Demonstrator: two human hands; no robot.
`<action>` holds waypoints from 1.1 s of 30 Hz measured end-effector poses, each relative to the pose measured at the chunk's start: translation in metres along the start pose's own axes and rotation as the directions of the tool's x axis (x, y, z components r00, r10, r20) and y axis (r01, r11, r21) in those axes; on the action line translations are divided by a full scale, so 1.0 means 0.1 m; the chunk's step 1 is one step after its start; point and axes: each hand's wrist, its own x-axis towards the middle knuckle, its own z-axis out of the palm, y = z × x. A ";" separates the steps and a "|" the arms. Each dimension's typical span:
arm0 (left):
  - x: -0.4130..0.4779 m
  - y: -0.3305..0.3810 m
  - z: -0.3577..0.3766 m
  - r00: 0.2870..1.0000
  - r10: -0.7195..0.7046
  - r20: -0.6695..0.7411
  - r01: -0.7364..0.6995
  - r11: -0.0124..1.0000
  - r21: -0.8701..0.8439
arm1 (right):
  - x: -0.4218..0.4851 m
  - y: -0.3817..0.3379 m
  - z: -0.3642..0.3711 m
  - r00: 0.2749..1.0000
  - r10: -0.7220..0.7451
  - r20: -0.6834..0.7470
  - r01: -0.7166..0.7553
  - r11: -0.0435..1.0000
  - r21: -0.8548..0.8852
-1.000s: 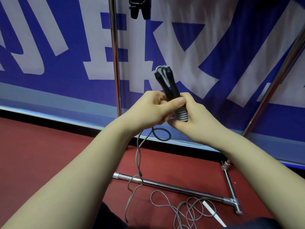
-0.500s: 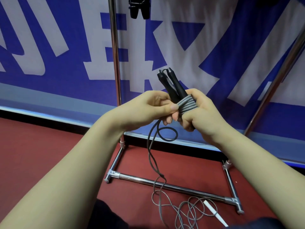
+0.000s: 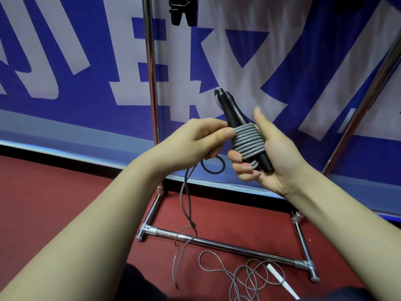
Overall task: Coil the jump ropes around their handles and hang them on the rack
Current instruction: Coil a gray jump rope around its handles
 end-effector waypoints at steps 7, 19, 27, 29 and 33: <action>0.03 -0.03 0.05 0.993 0.078 -0.090 -0.077 0.997 0.011 | -0.01 -0.02 0.03 0.999 0.009 -0.049 -0.007 0.999 0.039; 0.09 -0.03 0.08 0.999 0.019 -0.046 -0.044 0.783 -0.620 | -0.10 -0.10 0.10 0.997 -0.039 0.069 0.031 0.992 0.121; 0.10 -0.06 0.07 0.998 0.040 0.053 0.006 0.746 -0.666 | -0.11 -0.09 0.12 0.989 0.033 0.142 -0.047 0.994 0.100; 0.10 -0.05 0.08 0.998 0.045 0.051 0.004 0.714 -0.700 | -0.10 -0.09 0.11 0.983 0.054 0.173 -0.078 0.988 0.131; 0.10 0.02 0.08 1.000 0.009 -0.026 -0.024 0.745 -0.667 | -0.04 -0.12 0.06 0.992 0.096 0.082 -0.101 0.993 0.057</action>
